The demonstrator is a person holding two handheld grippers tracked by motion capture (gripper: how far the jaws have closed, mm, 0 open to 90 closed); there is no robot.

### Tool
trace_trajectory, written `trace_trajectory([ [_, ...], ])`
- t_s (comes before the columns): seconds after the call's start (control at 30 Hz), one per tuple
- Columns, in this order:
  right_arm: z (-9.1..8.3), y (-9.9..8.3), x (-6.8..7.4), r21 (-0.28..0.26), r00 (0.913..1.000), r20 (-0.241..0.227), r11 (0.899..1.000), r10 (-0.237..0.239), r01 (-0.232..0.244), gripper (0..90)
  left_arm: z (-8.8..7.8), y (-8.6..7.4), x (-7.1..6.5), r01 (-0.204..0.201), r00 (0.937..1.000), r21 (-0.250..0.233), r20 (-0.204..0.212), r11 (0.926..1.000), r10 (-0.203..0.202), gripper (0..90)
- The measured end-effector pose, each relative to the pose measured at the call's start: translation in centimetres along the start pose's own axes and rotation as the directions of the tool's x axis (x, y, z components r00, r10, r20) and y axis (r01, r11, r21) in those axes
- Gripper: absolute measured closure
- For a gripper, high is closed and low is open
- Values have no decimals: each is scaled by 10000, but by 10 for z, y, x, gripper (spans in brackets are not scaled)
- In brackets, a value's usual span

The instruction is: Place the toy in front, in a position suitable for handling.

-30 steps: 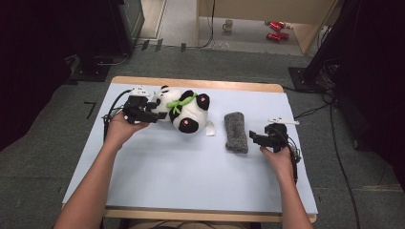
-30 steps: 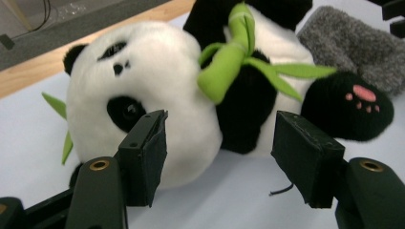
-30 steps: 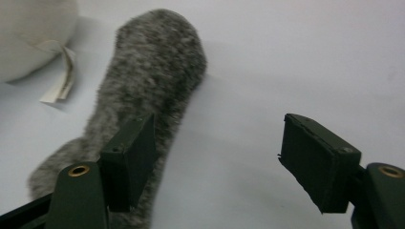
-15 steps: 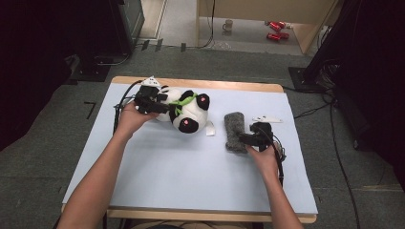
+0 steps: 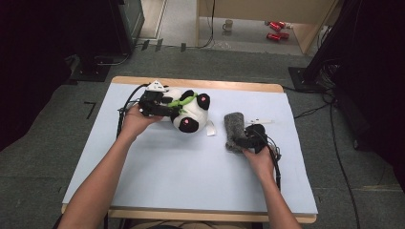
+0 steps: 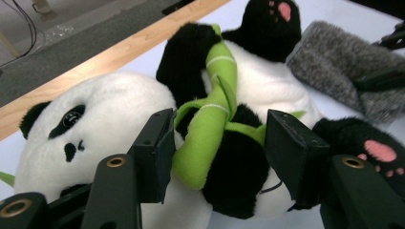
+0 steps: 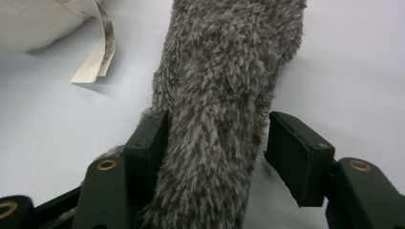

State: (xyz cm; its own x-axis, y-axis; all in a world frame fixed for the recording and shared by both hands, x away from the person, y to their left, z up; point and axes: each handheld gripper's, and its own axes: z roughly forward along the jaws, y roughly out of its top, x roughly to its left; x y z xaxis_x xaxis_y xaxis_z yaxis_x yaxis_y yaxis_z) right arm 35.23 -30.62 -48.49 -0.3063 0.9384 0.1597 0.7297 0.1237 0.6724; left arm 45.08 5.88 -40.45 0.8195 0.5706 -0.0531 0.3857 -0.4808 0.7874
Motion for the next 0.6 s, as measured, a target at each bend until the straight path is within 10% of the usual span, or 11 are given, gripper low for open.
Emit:
trace_trajectory([
  [0.4,1,-1,-1,73,9997,-52,9997,228,-228,398,-1,-10,14,1115,9865,26,1202,9938,-1110,603],
  [0.6,2,-2,-2,118,9993,-105,9993,351,-350,388,4,-12,1,182,9967,29,785,9998,-184,393],
])
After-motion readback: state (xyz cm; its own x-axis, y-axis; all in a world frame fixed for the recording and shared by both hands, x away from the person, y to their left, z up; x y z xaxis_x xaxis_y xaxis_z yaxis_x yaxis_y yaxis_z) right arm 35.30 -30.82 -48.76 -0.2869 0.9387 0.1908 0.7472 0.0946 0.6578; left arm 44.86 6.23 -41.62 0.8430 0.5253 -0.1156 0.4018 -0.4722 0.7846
